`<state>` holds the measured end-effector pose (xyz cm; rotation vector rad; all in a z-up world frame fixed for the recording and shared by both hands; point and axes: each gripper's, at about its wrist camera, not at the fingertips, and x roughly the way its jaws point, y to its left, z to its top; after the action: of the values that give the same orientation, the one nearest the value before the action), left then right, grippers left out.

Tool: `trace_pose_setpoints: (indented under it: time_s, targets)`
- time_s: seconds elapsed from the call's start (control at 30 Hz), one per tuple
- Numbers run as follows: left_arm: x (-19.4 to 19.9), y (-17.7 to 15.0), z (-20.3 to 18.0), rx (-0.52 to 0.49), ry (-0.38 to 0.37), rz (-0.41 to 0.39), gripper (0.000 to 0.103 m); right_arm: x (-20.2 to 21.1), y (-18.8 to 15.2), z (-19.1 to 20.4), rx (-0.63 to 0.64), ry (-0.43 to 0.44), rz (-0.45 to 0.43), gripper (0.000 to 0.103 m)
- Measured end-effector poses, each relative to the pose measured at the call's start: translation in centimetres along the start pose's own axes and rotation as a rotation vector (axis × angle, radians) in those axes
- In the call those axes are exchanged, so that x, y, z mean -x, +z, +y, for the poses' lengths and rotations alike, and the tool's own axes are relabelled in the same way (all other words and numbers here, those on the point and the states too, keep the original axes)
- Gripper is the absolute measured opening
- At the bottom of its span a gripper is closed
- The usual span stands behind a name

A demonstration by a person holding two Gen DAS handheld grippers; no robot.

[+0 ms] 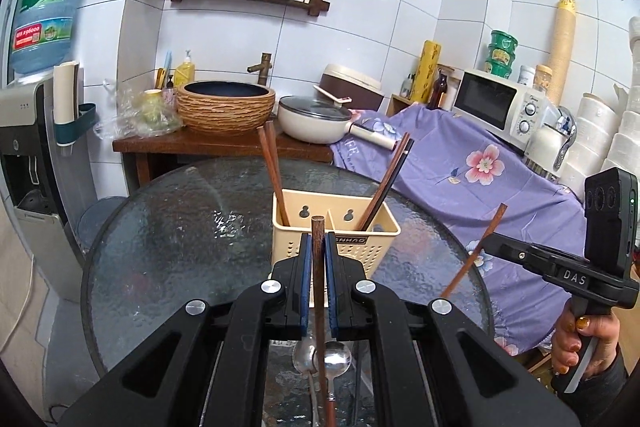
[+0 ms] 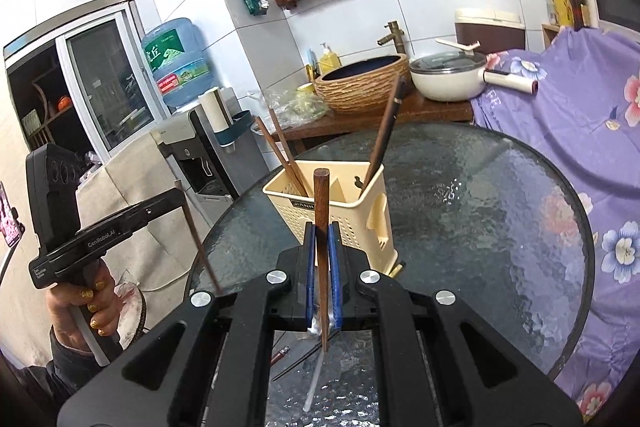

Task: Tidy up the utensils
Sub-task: 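Lift both held chopsticks upright toward the cream holder, then lower the left tool's chopstick into the holder while the right tool lowers its chopstick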

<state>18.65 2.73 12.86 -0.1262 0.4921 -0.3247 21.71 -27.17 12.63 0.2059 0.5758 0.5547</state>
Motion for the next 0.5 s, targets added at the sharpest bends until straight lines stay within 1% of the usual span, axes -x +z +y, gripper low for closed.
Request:
trace_pose_setpoints:
  time_s: [0.17,0.5]
  targets:
    - [0.5,0.7,-0.4,-0.008,0.001,-0.014,0.006,0.1,1.0,0.8,0.031,0.002,-0.009,0.007]
    - [1.6,3.5,-1.6,-0.048,-0.008,-0.057,0.006,0.4,4.1,2.0,0.055,0.006,-0.016,0.007]
